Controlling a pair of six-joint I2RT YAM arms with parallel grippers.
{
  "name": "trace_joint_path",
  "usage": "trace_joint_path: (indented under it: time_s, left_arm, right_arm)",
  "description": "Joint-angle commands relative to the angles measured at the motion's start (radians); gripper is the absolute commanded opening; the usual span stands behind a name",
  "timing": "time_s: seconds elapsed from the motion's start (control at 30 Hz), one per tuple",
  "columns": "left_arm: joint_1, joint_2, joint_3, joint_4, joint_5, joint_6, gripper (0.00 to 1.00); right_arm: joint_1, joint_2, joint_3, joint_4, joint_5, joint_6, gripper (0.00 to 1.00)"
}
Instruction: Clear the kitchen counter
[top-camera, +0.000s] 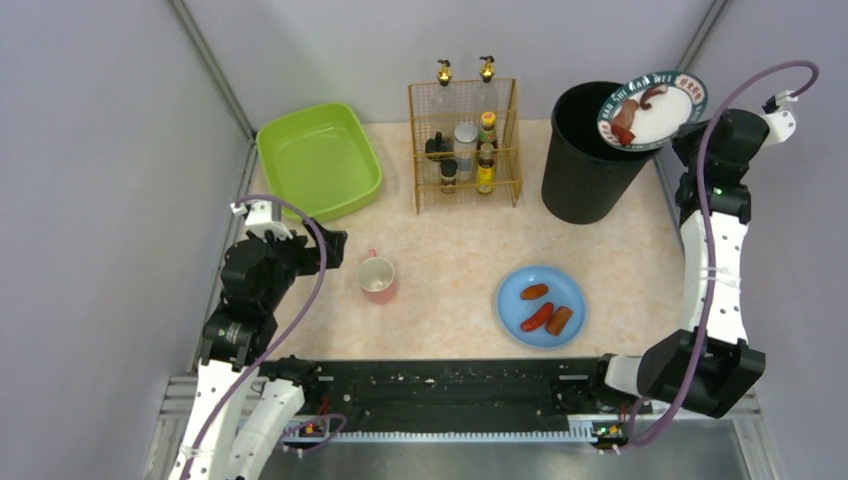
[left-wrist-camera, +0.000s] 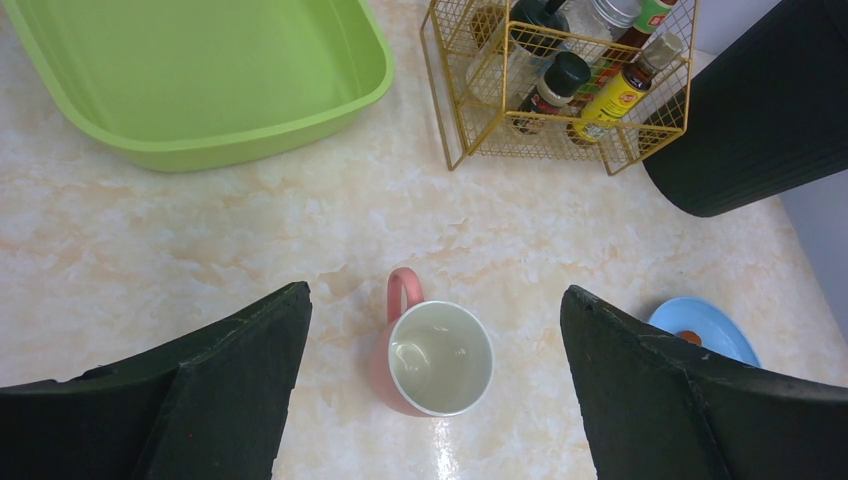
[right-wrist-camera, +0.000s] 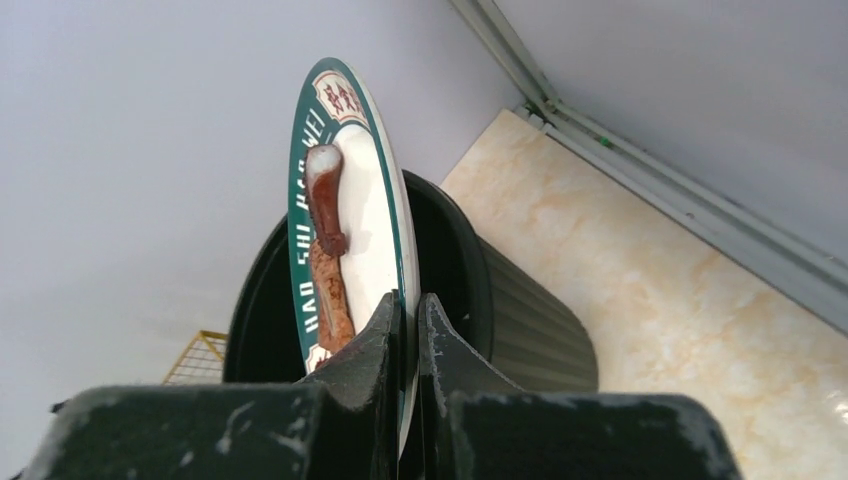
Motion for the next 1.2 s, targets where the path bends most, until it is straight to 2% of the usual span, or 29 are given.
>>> trace_joint_path:
  time_s: [0.0,0.2,0.37,0.6,0.73,0.97,1.17]
  left_arm:
    - [-0.006,0.001,0.004,0.034,0.003,-0.003,0.99]
    - [-0.006,-0.003,0.004,0.034,0.002,-0.003,0.99]
    - [-0.006,-0.006,0.005,0.034,0.003,-0.003,0.99]
    - [-0.006,-0.003,0.004,0.036,0.004,-0.003,0.99]
    - [-0.006,-0.003,0.004,0.036,0.004,-0.004,0.99]
    - [-0.006,0.005,0.004,0.036,0.009,-0.003,0.99]
    - [-0.006,0.011,0.018,0.030,0.054,0.000,0.99]
  right_arm:
    - [0.002,-0.001,0.091,0.080,0.028,-0.125,0.00]
    - [0.132,0.044,0.143,0.100,0.192,-0.353,0.00]
    - [0.188,0.068,0.170,0.109,0.225,-0.459,0.00]
    - [0.303,0.073,0.136,0.240,0.382,-0.721,0.00]
    - [0.330,0.071,0.128,0.298,0.441,-0.811,0.00]
    - [0.352,0.022,0.143,0.311,0.402,-0.767,0.00]
    - [0.368,-0.014,0.237,0.223,0.287,-0.690,0.00]
